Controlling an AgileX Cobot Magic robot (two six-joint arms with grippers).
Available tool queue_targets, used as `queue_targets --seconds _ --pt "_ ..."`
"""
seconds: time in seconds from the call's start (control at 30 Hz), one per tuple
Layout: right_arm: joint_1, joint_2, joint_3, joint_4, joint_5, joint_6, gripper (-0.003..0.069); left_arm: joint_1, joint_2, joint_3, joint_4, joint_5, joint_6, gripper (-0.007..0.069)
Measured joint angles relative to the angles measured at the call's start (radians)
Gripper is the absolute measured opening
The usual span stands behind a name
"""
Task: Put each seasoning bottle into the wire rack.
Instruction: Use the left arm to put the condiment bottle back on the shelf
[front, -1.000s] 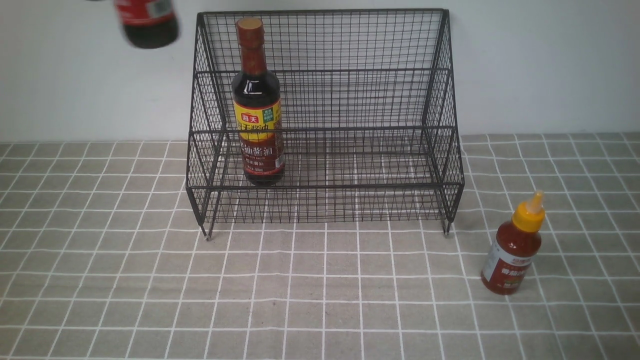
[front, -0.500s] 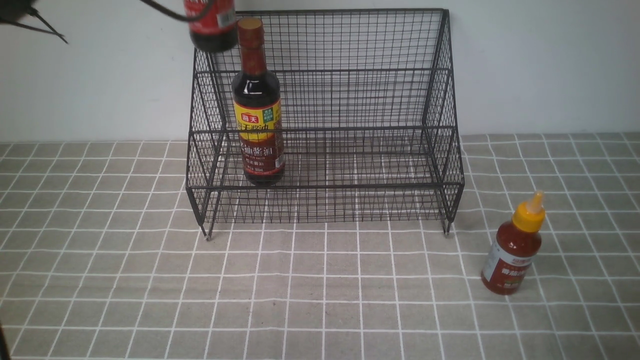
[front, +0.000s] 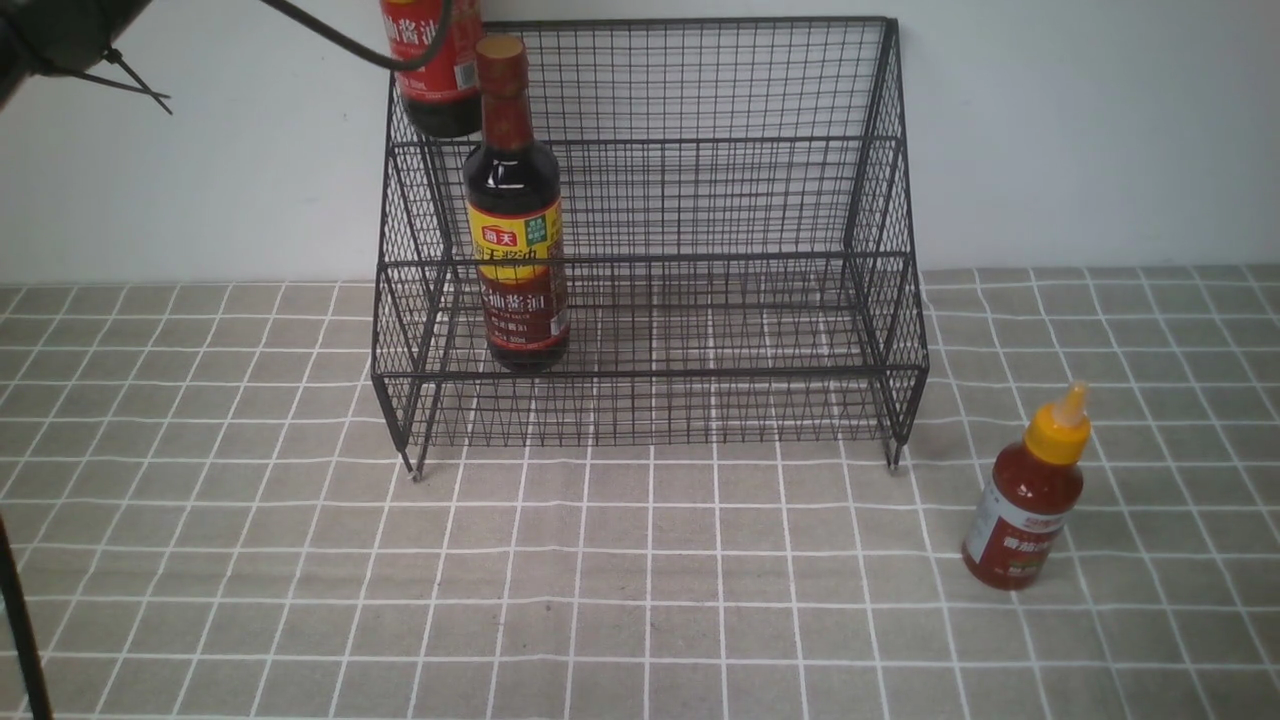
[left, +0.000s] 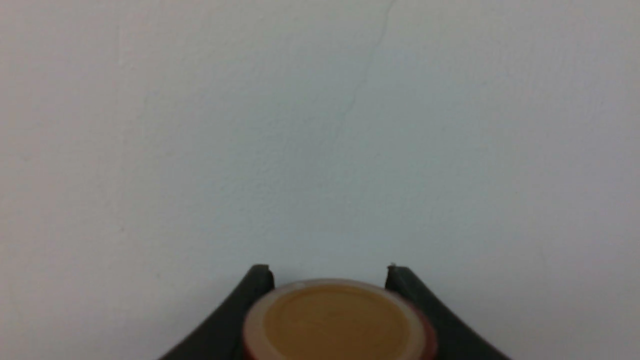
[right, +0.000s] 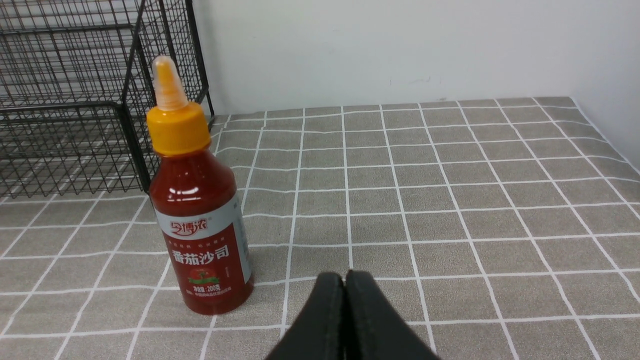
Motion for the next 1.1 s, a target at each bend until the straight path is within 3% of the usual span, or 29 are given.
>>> queue_targets --seconds 0.57,1.1 --pt "0.000 0.000 -0.001 0.000 0.001 0.000 -0.0015 -0.006 0.055 0.001 -0.007 0.007 0.053 0.0256" --pt "0.000 0.000 -0.001 0.000 0.001 -0.001 -0.0015 -0.007 0.055 0.132 -0.011 0.025 0.054 0.0256"
